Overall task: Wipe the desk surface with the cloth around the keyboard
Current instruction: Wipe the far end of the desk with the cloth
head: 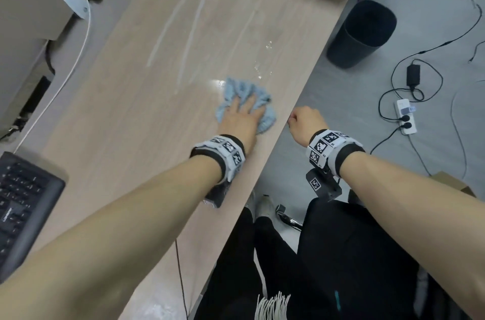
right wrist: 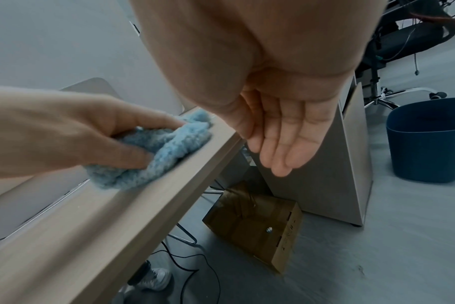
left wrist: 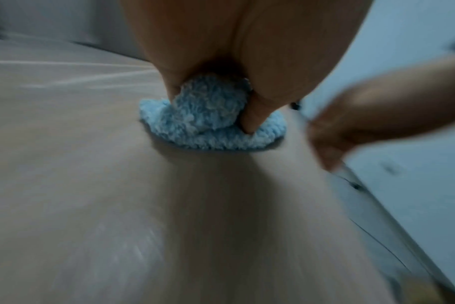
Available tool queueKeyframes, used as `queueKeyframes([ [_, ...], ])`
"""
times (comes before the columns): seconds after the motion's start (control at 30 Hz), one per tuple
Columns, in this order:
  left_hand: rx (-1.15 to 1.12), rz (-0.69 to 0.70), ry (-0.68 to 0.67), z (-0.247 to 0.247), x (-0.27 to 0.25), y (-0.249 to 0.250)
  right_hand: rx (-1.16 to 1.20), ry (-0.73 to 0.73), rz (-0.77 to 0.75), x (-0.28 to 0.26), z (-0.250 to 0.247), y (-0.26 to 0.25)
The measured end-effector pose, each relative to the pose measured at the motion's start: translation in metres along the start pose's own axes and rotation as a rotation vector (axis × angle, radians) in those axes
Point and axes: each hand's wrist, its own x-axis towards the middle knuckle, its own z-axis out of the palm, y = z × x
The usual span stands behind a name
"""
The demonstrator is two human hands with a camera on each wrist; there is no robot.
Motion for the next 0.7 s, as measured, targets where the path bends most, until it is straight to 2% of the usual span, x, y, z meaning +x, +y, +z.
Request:
queueKeyframes([
  [0.07,0.055,0.154,-0.062,0.010,-0.019,0.013,-0.002,0.001,-0.010,0.000,-0.001,0.001],
  [0.13,0.053,0.178,-0.051,0.018,-0.032,-0.014,-0.011,-0.022,-0.009,0.000,-0.003,0.000],
  [0.17,0.026,0.122,-0.025,0.020,-0.032,-0.038,-0.024,-0.036,-0.003,0.001,-0.005,-0.001],
  [0.33,-0.134,-0.398,0.123,-0.021,-0.016,-0.172,-0.069,-0.063,0.024,0.004,-0.008,-0.005],
  [0.4,-0.143,-0.497,0.100,-0.033,-0.004,-0.187,-0.084,-0.061,0.033,0.003,-0.007,-0.006],
  [0.43,-0.131,-0.510,0.099,-0.034,0.005,-0.179,-0.087,-0.052,0.037,0.002,-0.007,-0.006],
  [0.5,-0.102,-0.448,0.121,-0.031,0.020,-0.139,-0.084,-0.045,0.046,0.002,-0.007,-0.008],
  [0.63,-0.019,-0.065,0.039,-0.013,0.021,-0.027,-0.112,-0.056,0.039,0.002,-0.008,-0.009],
  [0.7,0.015,0.029,-0.003,-0.003,0.014,-0.012,-0.145,-0.055,0.035,0.002,-0.013,-0.012],
])
